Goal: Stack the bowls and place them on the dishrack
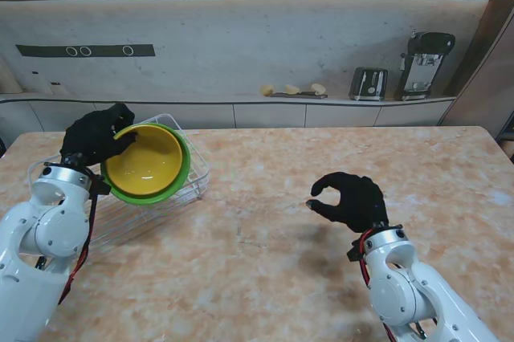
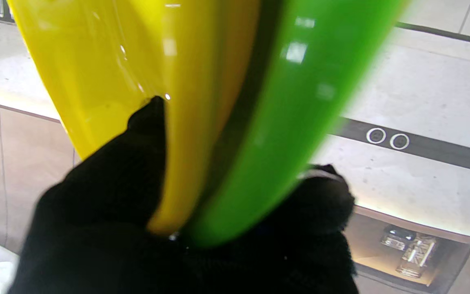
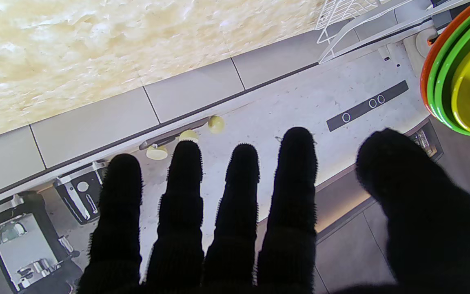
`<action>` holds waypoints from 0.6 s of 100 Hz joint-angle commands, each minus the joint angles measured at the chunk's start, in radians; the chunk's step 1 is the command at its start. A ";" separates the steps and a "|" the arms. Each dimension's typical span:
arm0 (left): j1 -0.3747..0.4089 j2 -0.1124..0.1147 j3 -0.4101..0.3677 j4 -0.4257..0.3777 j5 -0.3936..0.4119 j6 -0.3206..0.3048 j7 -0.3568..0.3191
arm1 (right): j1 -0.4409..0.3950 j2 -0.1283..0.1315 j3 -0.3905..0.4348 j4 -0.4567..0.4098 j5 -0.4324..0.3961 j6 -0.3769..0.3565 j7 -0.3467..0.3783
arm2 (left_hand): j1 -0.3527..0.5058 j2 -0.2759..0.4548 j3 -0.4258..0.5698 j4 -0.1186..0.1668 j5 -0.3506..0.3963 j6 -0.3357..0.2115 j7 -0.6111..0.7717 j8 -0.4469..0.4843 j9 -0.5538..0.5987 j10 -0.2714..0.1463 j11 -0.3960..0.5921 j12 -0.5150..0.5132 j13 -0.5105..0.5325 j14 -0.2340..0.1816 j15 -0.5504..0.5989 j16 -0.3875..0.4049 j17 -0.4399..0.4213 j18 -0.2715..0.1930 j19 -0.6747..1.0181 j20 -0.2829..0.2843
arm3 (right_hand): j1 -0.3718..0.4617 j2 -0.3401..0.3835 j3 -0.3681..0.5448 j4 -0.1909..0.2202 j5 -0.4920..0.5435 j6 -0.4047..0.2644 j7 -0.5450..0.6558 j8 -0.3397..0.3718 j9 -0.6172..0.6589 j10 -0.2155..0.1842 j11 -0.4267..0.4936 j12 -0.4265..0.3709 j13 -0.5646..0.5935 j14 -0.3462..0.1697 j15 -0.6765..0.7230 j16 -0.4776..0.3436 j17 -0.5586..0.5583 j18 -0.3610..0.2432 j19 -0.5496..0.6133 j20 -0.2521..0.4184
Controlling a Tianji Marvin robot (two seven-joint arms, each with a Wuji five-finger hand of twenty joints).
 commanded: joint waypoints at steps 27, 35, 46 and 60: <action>-0.031 0.011 -0.040 0.051 0.039 0.036 -0.005 | -0.008 -0.002 -0.005 -0.005 -0.001 0.004 0.026 | 0.361 0.239 0.216 0.173 0.065 -0.255 0.234 0.089 0.129 -0.232 0.145 0.019 -0.004 -0.042 0.031 -0.001 -0.017 -0.062 0.025 0.023 | 0.004 -0.010 0.004 -0.022 0.009 -0.021 0.005 -0.008 0.003 -0.007 -0.015 0.008 -0.015 0.001 -0.013 -0.012 -0.022 0.007 -0.006 0.016; -0.032 0.013 -0.049 0.058 0.050 0.037 -0.007 | -0.009 -0.001 -0.006 -0.006 -0.002 0.005 0.029 | 0.362 0.240 0.214 0.173 0.062 -0.256 0.233 0.090 0.127 -0.232 0.145 0.018 -0.007 -0.042 0.031 -0.001 -0.017 -0.062 0.025 0.024 | 0.003 -0.009 0.004 -0.022 0.009 -0.018 0.004 -0.008 0.003 -0.007 -0.016 0.008 -0.016 0.000 -0.013 -0.012 -0.023 0.006 -0.007 0.016; -0.031 0.018 -0.065 0.066 0.074 0.032 -0.014 | -0.008 -0.001 -0.007 -0.007 -0.003 0.005 0.032 | 0.363 0.242 0.209 0.173 0.059 -0.257 0.232 0.091 0.123 -0.236 0.147 0.019 -0.011 -0.046 0.032 -0.002 -0.018 -0.065 0.023 0.023 | 0.004 -0.009 0.004 -0.022 0.009 -0.020 0.003 -0.008 0.002 -0.007 -0.015 0.008 -0.016 -0.002 -0.014 -0.012 -0.023 0.006 -0.008 0.016; -0.028 0.020 -0.079 0.079 0.087 0.041 -0.013 | -0.007 0.000 -0.008 -0.006 -0.002 0.004 0.036 | 0.367 0.244 0.205 0.172 0.058 -0.256 0.231 0.092 0.118 -0.232 0.149 0.018 -0.016 -0.042 0.034 -0.004 -0.026 -0.062 0.023 0.024 | 0.004 -0.009 0.003 -0.022 0.009 -0.021 0.003 -0.008 0.002 -0.008 -0.016 0.008 -0.017 0.000 -0.015 -0.012 -0.022 0.006 -0.008 0.017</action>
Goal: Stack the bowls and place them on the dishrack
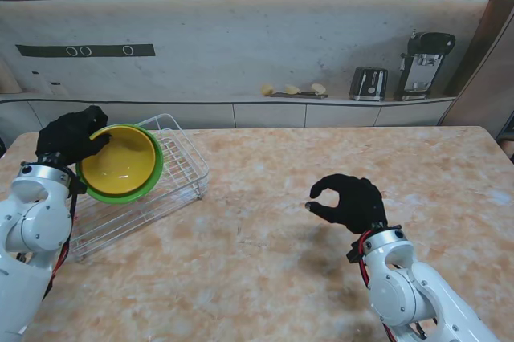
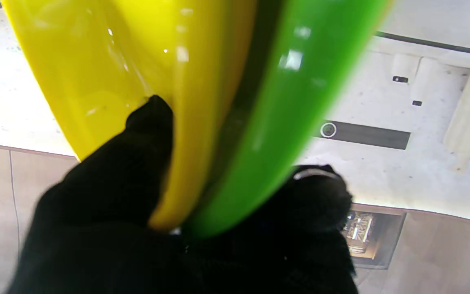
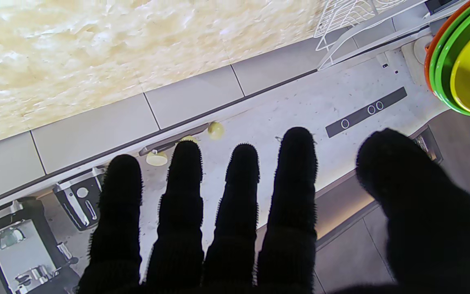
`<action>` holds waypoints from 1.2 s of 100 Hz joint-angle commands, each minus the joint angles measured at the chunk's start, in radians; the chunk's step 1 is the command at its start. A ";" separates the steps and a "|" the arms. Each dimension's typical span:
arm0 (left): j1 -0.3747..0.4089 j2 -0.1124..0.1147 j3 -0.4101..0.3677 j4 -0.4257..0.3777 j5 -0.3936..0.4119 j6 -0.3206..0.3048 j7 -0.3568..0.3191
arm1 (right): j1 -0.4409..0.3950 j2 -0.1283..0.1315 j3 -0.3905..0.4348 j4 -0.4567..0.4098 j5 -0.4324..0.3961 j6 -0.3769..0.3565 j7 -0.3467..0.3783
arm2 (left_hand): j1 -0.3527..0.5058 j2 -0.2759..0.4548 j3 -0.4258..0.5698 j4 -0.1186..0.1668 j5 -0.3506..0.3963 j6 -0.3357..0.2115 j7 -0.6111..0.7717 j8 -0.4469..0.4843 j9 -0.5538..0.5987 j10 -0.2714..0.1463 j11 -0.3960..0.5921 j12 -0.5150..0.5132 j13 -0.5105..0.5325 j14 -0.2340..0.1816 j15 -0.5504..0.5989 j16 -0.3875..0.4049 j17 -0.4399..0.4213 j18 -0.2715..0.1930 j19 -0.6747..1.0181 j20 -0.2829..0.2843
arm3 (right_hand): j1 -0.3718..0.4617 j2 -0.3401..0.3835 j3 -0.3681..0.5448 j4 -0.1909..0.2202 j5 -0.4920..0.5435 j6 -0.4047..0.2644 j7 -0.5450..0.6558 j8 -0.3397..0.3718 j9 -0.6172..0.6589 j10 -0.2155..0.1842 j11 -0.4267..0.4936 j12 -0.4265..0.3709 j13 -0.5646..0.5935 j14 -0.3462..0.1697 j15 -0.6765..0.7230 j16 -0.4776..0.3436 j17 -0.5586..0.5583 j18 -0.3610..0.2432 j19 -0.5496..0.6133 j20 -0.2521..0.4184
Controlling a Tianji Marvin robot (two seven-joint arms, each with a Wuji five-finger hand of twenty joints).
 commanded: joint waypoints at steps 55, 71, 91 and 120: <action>-0.026 0.014 -0.009 0.106 0.047 0.072 0.014 | -0.002 -0.001 -0.011 -0.005 -0.002 0.001 0.032 | 0.369 0.251 0.213 0.172 0.045 -0.239 0.221 0.093 0.101 -0.214 0.130 0.004 -0.019 -0.036 0.035 -0.010 -0.014 -0.056 0.020 0.010 | 0.003 -0.006 0.002 -0.022 0.009 -0.019 0.002 -0.008 0.000 -0.009 -0.018 0.007 -0.020 0.000 -0.016 -0.013 -0.015 0.008 -0.004 0.017; -0.038 0.015 0.001 0.134 0.052 0.089 0.019 | -0.002 0.000 -0.011 -0.006 -0.003 0.000 0.037 | 0.369 0.253 0.211 0.172 0.042 -0.239 0.220 0.093 0.098 -0.214 0.131 0.002 -0.021 -0.038 0.036 -0.013 -0.015 -0.056 0.020 0.007 | 0.003 -0.007 0.002 -0.022 0.009 -0.020 0.003 -0.007 -0.002 -0.007 -0.019 0.007 -0.020 0.001 -0.016 -0.013 -0.016 0.006 -0.005 0.017; -0.055 0.014 0.018 0.166 0.048 0.121 0.024 | 0.000 0.001 -0.012 -0.006 -0.003 -0.001 0.042 | 0.369 0.260 0.204 0.172 0.030 -0.237 0.213 0.091 0.082 -0.213 0.127 -0.001 -0.035 -0.040 0.025 -0.019 -0.024 -0.056 0.007 0.000 | 0.004 -0.006 0.002 -0.022 0.009 -0.021 0.002 -0.007 -0.003 -0.008 -0.020 0.007 -0.019 0.001 -0.017 -0.014 -0.019 0.006 -0.007 0.017; -0.077 0.012 0.045 0.216 0.043 0.171 0.035 | -0.001 0.002 -0.013 -0.008 -0.003 -0.002 0.045 | 0.369 0.276 0.184 0.173 0.005 -0.235 0.200 0.081 0.052 -0.215 0.113 -0.009 -0.060 -0.044 -0.002 -0.030 -0.043 -0.054 -0.028 -0.015 | 0.004 -0.006 0.002 -0.023 0.009 -0.021 0.002 -0.007 -0.002 -0.007 -0.020 0.007 -0.020 0.002 -0.018 -0.014 -0.015 0.006 -0.006 0.018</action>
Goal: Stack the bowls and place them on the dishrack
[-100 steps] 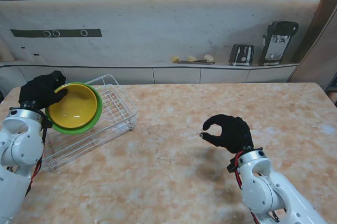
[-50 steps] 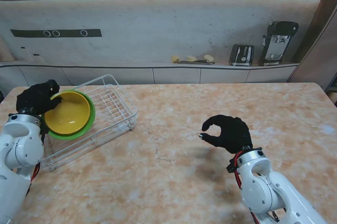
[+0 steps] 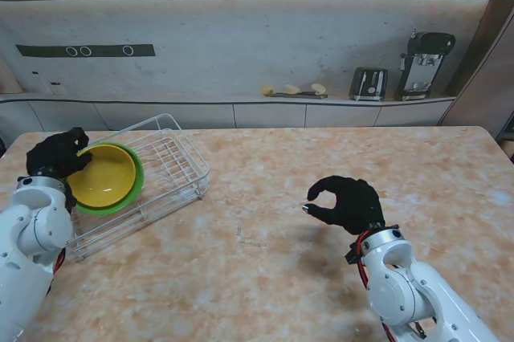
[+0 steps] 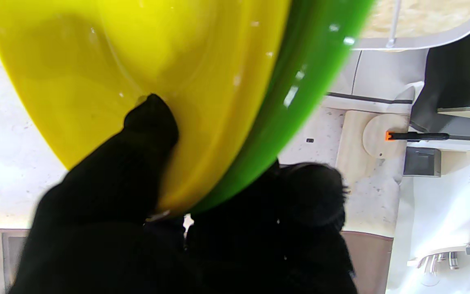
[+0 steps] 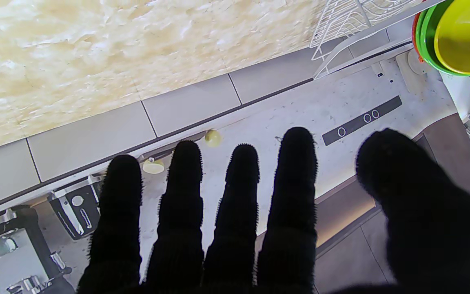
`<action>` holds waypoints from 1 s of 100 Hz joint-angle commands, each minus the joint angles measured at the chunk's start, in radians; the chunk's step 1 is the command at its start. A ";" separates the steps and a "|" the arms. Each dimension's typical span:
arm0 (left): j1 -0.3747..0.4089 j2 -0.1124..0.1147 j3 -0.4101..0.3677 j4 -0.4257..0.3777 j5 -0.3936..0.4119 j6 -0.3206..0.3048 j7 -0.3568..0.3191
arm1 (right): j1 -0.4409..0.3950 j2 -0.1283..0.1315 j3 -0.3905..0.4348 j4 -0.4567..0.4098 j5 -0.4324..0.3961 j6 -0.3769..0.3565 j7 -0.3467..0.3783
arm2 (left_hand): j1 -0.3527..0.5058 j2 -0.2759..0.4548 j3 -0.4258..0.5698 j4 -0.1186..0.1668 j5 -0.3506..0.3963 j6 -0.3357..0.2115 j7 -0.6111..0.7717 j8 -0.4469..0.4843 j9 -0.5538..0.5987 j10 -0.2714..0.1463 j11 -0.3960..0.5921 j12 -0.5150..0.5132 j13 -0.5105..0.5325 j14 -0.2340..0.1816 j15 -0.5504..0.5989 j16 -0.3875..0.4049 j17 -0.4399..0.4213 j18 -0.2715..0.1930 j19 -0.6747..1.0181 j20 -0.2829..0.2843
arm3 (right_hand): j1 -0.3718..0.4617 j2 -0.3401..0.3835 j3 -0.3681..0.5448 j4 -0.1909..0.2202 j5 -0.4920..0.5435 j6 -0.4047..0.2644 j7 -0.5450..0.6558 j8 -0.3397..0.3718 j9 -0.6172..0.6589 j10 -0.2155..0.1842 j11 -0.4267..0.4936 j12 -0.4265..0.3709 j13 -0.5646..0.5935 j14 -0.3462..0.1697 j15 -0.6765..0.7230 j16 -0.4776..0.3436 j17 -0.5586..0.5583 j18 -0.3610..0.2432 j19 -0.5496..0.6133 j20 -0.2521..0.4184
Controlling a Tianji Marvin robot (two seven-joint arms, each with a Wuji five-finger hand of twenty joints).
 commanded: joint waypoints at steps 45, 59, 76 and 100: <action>-0.029 0.001 0.029 0.042 0.004 0.056 -0.008 | -0.006 -0.002 -0.005 -0.008 -0.002 -0.003 0.023 | 0.367 0.324 0.145 0.174 -0.057 -0.188 0.135 0.018 -0.036 -0.198 0.016 -0.048 -0.094 -0.035 -0.112 -0.026 -0.062 -0.037 -0.108 -0.040 | 0.003 -0.006 0.002 -0.023 0.009 -0.021 0.002 -0.007 -0.002 -0.008 -0.009 0.007 -0.020 0.001 -0.017 -0.014 -0.016 0.006 -0.006 0.018; -0.037 0.001 0.040 0.054 0.001 0.067 -0.008 | -0.006 -0.002 -0.005 -0.009 -0.001 -0.002 0.025 | 0.367 0.338 0.127 0.175 -0.079 -0.177 0.123 -0.004 -0.064 -0.190 0.001 -0.059 -0.109 -0.035 -0.144 -0.029 -0.076 -0.035 -0.140 -0.049 | 0.003 -0.005 0.001 -0.023 0.010 -0.021 0.003 -0.008 -0.003 -0.008 -0.010 0.007 -0.021 0.001 -0.017 -0.014 -0.016 0.005 -0.006 0.018; -0.047 0.002 0.053 0.066 0.002 0.074 -0.011 | -0.005 -0.001 -0.007 -0.009 0.000 -0.004 0.027 | 0.367 0.353 0.090 0.169 -0.102 -0.146 0.075 -0.076 -0.132 -0.150 -0.026 -0.100 -0.138 -0.021 -0.227 -0.049 -0.107 -0.013 -0.223 -0.079 | 0.003 -0.005 0.002 -0.023 0.009 -0.021 0.004 -0.007 -0.002 -0.009 -0.009 0.007 -0.020 0.001 -0.016 -0.014 -0.016 0.006 -0.007 0.019; -0.058 0.003 0.070 0.082 0.002 0.092 -0.022 | -0.005 -0.001 -0.006 -0.009 0.001 -0.005 0.027 | 0.366 0.332 0.055 0.130 -0.117 -0.105 -0.008 -0.175 -0.201 -0.101 -0.062 -0.083 -0.185 0.012 -0.302 -0.087 -0.159 0.014 -0.300 -0.116 | 0.003 -0.007 0.002 -0.023 0.011 -0.021 0.005 -0.007 -0.002 -0.007 -0.009 0.007 -0.020 0.001 -0.017 -0.014 -0.015 0.007 -0.007 0.019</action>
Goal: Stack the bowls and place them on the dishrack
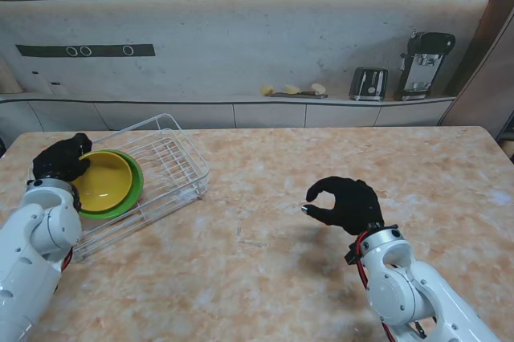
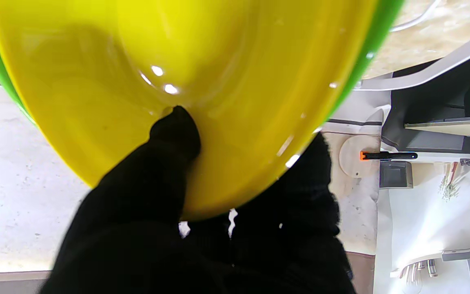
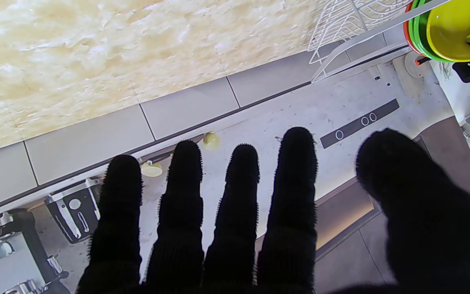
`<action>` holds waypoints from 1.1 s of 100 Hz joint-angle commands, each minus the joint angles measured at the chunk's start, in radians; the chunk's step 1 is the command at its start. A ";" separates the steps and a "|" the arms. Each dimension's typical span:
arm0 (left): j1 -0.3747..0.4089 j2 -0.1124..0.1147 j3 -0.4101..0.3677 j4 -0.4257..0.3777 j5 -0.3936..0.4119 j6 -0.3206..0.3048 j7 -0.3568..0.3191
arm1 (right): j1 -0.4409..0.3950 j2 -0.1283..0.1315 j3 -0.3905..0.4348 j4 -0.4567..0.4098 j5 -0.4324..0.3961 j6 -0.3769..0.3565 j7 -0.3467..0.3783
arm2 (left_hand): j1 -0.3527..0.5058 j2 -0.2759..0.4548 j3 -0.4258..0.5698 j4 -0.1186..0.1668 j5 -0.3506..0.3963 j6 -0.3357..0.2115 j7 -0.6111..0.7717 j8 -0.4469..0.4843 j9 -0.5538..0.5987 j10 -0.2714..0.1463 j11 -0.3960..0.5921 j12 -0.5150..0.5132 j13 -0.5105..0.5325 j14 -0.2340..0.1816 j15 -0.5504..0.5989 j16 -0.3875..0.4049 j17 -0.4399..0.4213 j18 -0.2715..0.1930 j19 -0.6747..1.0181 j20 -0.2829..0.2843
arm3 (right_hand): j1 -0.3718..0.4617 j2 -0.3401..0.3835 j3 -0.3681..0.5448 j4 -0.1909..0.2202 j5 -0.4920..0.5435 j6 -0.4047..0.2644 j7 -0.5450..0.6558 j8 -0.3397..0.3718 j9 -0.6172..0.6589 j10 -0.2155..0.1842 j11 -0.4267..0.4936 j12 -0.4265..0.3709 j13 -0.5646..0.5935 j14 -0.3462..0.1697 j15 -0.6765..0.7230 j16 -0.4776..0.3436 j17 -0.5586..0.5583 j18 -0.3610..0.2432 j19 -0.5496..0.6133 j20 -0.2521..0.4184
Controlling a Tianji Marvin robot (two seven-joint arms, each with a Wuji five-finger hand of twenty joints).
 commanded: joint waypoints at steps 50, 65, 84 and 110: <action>-0.041 0.008 0.040 0.050 0.021 0.011 -0.023 | 0.003 -0.002 -0.013 -0.002 0.008 -0.003 0.029 | 0.210 0.171 0.009 0.106 0.004 0.091 -0.244 -0.440 -0.111 0.030 -0.272 0.020 -0.139 0.044 -0.242 -0.133 -0.210 0.070 -0.178 -0.112 | 0.003 -0.005 0.002 -0.023 0.011 -0.021 0.005 -0.008 -0.002 -0.007 -0.009 0.007 -0.021 0.000 -0.017 -0.014 -0.015 0.006 -0.005 0.019; -0.037 0.011 0.042 0.042 0.032 0.017 -0.035 | 0.005 -0.002 -0.015 -0.001 0.009 -0.004 0.031 | 0.209 0.168 -0.047 0.120 0.000 0.110 -0.274 -0.512 -0.125 0.039 -0.312 -0.028 -0.153 0.049 -0.276 -0.173 -0.222 0.056 -0.202 -0.117 | 0.004 -0.005 0.002 -0.024 0.011 -0.022 0.006 -0.008 -0.004 -0.008 -0.009 0.007 -0.021 0.001 -0.017 -0.014 -0.014 0.008 -0.005 0.019; -0.044 0.016 0.054 0.048 0.050 0.019 -0.059 | 0.006 -0.002 -0.016 0.000 0.010 -0.005 0.032 | 0.209 0.170 -0.124 0.142 -0.004 0.118 -0.289 -0.553 -0.149 0.043 -0.322 -0.093 -0.170 0.047 -0.302 -0.228 -0.232 0.026 -0.230 -0.125 | 0.003 -0.005 0.002 -0.024 0.011 -0.022 0.006 -0.008 -0.003 -0.009 -0.009 0.007 -0.021 0.000 -0.017 -0.014 -0.013 0.008 -0.004 0.019; -0.072 0.019 0.088 0.080 0.043 0.034 -0.076 | 0.010 -0.001 -0.019 0.002 0.012 -0.009 0.038 | 0.140 0.192 -0.136 0.156 -0.036 0.123 -0.314 -0.578 -0.271 0.032 -0.245 -0.293 -0.243 0.025 -0.354 -0.374 -0.311 0.044 -0.303 -0.124 | 0.003 -0.004 0.002 -0.024 0.010 -0.022 0.006 -0.008 -0.004 -0.008 -0.009 0.007 -0.022 0.000 -0.018 -0.014 -0.017 0.005 -0.007 0.018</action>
